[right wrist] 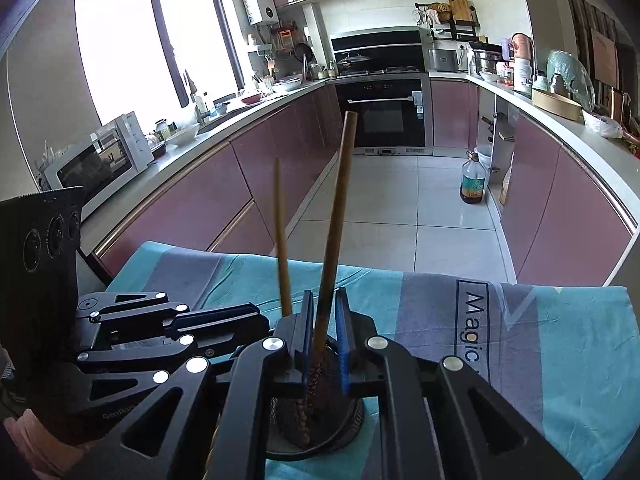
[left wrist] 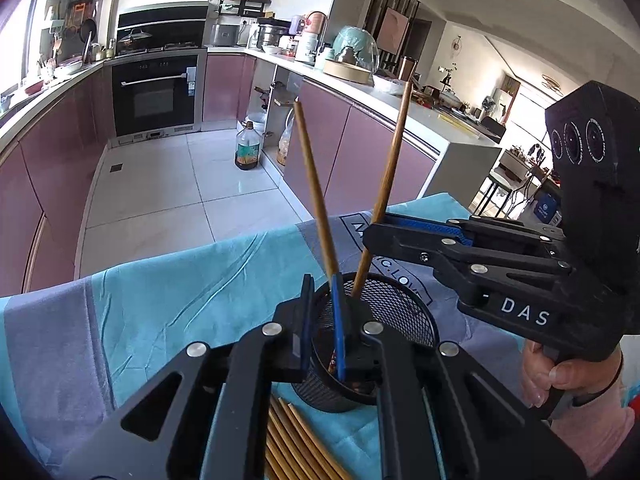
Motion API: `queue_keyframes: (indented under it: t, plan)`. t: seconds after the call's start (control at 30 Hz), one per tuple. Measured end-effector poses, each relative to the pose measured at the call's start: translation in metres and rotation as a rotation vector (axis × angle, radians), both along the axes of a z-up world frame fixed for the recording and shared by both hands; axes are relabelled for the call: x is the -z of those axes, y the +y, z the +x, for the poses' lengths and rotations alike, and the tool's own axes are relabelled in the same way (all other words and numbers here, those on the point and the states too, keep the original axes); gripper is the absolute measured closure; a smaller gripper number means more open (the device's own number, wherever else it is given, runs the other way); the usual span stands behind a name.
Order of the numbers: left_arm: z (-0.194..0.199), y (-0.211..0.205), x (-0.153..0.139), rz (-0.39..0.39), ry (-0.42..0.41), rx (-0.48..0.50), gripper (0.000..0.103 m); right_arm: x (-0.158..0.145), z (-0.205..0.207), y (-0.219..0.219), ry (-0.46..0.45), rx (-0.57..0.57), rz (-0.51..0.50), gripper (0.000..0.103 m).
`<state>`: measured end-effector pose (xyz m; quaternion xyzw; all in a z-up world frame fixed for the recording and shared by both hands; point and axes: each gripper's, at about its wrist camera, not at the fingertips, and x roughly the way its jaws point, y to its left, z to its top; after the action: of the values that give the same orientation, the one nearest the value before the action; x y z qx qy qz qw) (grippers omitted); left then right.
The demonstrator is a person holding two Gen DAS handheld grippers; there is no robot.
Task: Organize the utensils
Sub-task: 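Carry the chopstick over the black mesh cup and lower it inside, then open the right tool, release the chopstick, and pull back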
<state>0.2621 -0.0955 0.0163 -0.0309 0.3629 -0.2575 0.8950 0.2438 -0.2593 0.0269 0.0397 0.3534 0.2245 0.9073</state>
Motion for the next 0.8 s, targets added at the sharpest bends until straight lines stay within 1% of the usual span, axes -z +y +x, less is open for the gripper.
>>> queue_keyframes:
  t: [0.07, 0.17, 0.23, 0.27, 0.3, 0.33, 0.4, 0.5, 0.57, 0.63, 0.7, 0.8]
  plan:
    - [0.000, 0.001, 0.002, 0.002, -0.001, -0.005, 0.095, 0.002, 0.000, 0.002, -0.004, 0.000, 0.005, 0.090]
    - [-0.004, 0.004, 0.003, 0.013, -0.020, -0.022, 0.094, 0.004, -0.001, 0.002, -0.013, 0.005, 0.013, 0.081]
    - [-0.008, 0.009, 0.002, 0.013, -0.037, -0.039, 0.088, 0.003, -0.003, 0.000, -0.022, 0.020, 0.009, 0.071]
    - [-0.011, 0.012, 0.001, 0.013, -0.047, -0.048, 0.085, 0.002, -0.004, -0.001, -0.023, 0.028, 0.008, 0.063]
    - [-0.015, 0.015, 0.000, 0.016, -0.063, -0.060, 0.078, 0.001, -0.006, -0.003, -0.029, 0.039, 0.003, 0.059]
    - [-0.020, 0.018, -0.001, 0.022, -0.080, -0.072, 0.073, 0.000, -0.009, -0.004, -0.040, 0.045, -0.006, 0.058]
    - [-0.030, 0.023, -0.003, 0.042, -0.107, -0.093, 0.068, -0.002, -0.016, -0.008, -0.063, 0.066, -0.019, 0.055]
    - [-0.047, 0.034, -0.002, 0.066, -0.131, -0.112, 0.059, -0.008, -0.035, -0.017, -0.103, 0.090, -0.011, 0.055]
    - [-0.058, 0.041, 0.002, 0.081, -0.133, -0.117, 0.057, -0.012, -0.053, -0.021, -0.132, 0.078, 0.004, 0.055]
    - [-0.068, 0.046, 0.010, 0.106, -0.122, -0.118, 0.056, -0.011, -0.073, -0.021, -0.146, 0.032, 0.018, 0.054]
    - [-0.077, 0.050, 0.021, 0.129, -0.104, -0.117, 0.056, -0.004, -0.091, -0.015, -0.135, -0.024, 0.021, 0.049]
    - [-0.090, 0.053, 0.042, 0.169, -0.066, -0.110, 0.056, 0.020, -0.105, 0.002, -0.051, -0.095, 0.028, 0.049]
